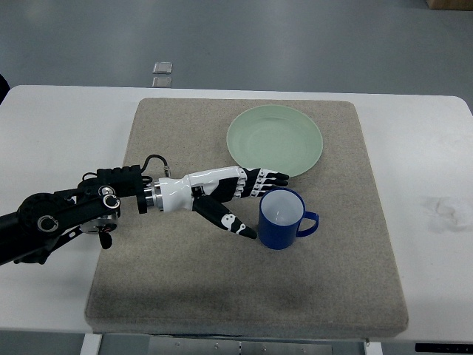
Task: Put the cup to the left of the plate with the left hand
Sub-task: 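Wrap the left hand fingers around the blue mug's body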
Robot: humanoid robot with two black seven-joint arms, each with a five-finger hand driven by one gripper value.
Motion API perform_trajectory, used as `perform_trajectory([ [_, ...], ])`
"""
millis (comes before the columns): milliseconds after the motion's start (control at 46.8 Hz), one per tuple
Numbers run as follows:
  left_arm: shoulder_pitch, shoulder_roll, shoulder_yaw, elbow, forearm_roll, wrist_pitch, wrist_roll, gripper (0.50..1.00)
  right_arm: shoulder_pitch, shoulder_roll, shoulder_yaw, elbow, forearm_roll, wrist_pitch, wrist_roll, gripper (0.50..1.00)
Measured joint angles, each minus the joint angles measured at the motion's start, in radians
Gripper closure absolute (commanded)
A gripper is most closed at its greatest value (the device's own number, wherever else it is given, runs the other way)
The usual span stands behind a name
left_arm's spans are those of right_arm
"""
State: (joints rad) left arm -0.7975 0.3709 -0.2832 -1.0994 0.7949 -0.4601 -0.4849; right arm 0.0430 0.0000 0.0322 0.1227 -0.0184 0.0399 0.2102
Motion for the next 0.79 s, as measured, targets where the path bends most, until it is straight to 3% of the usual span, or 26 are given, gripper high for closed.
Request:
perform_trajectory([
  [790,-0.002,-0.096,0.000,0.095,0.000,-0.002,0.001,0.506,0.000,0.000,0.000,0.000,0.000,0.000,0.000,0.568],
])
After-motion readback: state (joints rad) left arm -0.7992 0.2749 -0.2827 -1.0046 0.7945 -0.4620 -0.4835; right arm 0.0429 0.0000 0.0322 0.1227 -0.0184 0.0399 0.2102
